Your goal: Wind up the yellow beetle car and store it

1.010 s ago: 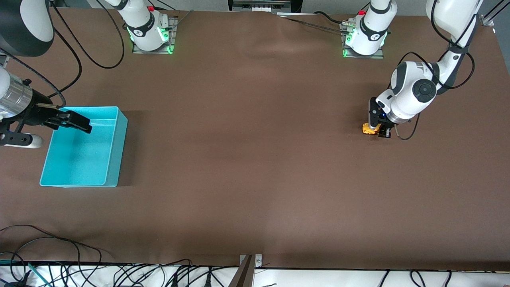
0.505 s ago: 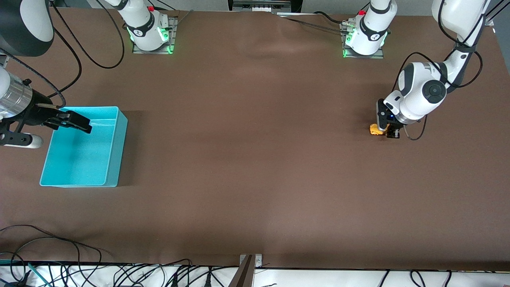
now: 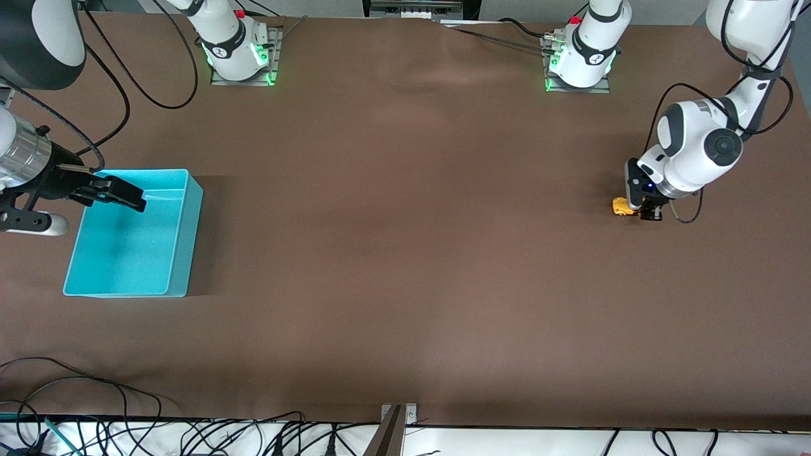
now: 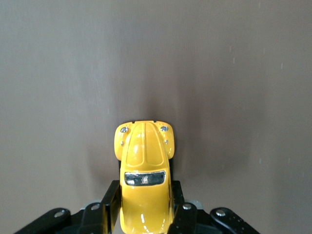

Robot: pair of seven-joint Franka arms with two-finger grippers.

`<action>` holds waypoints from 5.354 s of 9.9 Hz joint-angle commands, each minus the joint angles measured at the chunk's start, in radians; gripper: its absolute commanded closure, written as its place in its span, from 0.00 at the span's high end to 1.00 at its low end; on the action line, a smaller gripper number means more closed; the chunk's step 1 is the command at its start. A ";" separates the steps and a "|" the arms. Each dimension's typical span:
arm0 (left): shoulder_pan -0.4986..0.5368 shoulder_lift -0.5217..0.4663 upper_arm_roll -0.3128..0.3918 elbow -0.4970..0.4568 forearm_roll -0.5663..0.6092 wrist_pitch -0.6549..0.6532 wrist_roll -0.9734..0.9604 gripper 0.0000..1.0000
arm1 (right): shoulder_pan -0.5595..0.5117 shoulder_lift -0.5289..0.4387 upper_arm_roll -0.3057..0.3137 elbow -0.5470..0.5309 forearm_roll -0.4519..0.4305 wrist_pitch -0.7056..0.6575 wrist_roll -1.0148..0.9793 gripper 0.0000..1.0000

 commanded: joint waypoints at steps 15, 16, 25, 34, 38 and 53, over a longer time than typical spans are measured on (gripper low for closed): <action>0.019 0.092 0.008 0.075 -0.054 -0.001 0.034 1.00 | -0.005 -0.011 0.000 -0.006 -0.006 -0.002 -0.011 1.00; 0.020 0.092 0.008 0.073 -0.054 -0.001 0.029 1.00 | -0.005 -0.011 0.002 -0.006 -0.006 -0.001 -0.010 1.00; -0.029 -0.314 0.008 0.061 -0.051 -0.214 0.017 1.00 | -0.005 -0.010 0.002 -0.003 -0.004 0.010 -0.005 1.00; -0.084 -0.474 -0.024 0.334 -0.043 -0.630 -0.307 1.00 | -0.002 0.006 0.002 -0.005 -0.004 0.008 -0.013 1.00; -0.084 -0.474 -0.073 0.542 -0.040 -0.953 -0.680 1.00 | 0.009 0.026 0.020 -0.005 0.013 -0.010 -0.042 1.00; -0.110 -0.448 -0.167 0.786 -0.083 -1.259 -1.512 1.00 | 0.059 0.125 0.059 -0.247 -0.007 0.218 -1.291 1.00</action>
